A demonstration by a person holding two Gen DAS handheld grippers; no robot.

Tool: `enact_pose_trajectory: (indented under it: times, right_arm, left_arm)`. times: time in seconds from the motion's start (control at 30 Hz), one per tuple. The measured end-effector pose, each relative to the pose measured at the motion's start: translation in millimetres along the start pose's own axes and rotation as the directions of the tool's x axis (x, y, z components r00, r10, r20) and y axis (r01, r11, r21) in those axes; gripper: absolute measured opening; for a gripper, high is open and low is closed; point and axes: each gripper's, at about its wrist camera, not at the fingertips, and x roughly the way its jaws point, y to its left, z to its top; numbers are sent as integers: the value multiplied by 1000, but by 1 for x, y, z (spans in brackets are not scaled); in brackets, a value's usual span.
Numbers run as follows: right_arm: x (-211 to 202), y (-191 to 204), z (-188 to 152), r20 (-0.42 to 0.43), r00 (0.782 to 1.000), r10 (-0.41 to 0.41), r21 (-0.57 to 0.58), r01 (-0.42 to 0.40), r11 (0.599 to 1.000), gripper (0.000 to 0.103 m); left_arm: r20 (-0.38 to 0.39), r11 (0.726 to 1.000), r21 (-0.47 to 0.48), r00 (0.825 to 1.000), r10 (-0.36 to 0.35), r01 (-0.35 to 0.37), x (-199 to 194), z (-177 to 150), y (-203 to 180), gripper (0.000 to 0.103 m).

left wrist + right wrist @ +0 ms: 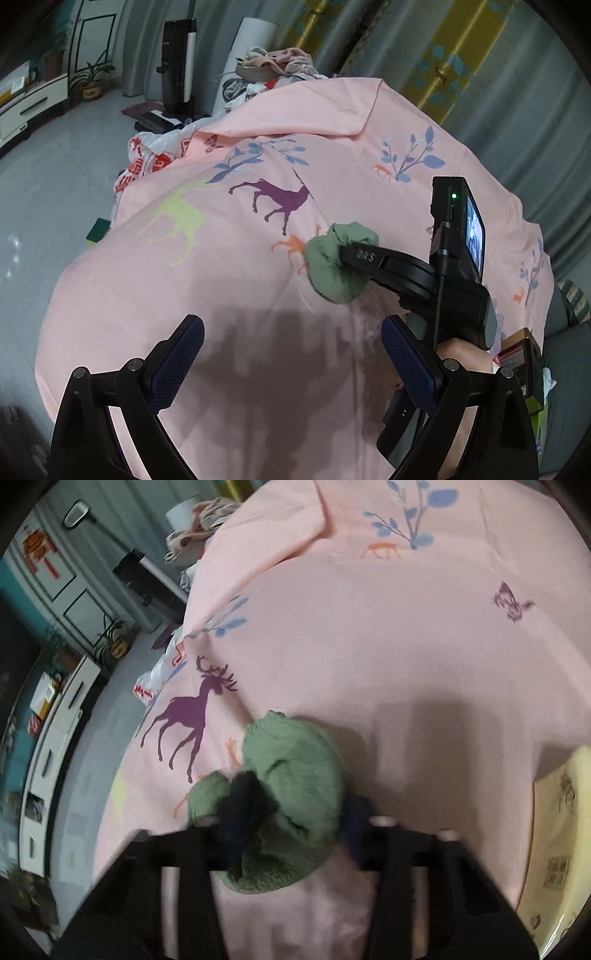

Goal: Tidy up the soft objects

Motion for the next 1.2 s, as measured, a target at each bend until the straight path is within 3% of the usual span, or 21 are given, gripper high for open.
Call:
enact_pose_trajectory:
  times: [0.27,0.37,0.5,0.7,0.77,0.8,0.83,0.9,1.07,1.2]
  right_arm:
    - [-62,-13,-22,81,997,14,-6,-13,1000,10]
    - [-98,-30,-43,112,993,-25,10,24,1000,10]
    - [-141,-67,-80,117,991,-71,113,58,992,11]
    - [-169,-109,-131,69,990,-127,231,108,967,14]
    - [-171,-119,-142,45,994,-102,263,87,961,19]
    - [-171,-126,-147,17,995,-102,287,93,953,30]
    - [-172,-129,-148,5,995,-102,299,95,950,51]
    - [-180,-136,-152,17,994,-106,317,95,944,67]
    - [-213,-144,-154,94,987,-129,274,98,957,80]
    - [-228,-160,-156,203,976,-75,269,18,963,83]
  left_arm:
    - [6,1000,23,1000,-5,5,-4,-2,-6,97]
    - [5,1000,16,1000,-7,7,-4,-3,-7,97]
    - [-13,999,29,999,-38,39,-3,-7,-15,97]
    - [-22,996,82,999,-35,37,-4,-18,-33,97]
    - [-33,994,102,998,-47,50,-3,-23,-41,97]
    - [-40,992,110,998,-53,57,-3,-26,-45,97]
    - [-56,989,126,996,-67,74,-2,-30,-51,97]
    - [-89,982,152,991,-99,112,1,-39,-62,97]
    - [-173,953,228,972,-161,199,6,-62,-94,97]
    - [-287,915,263,930,-229,307,15,-87,-123,85]
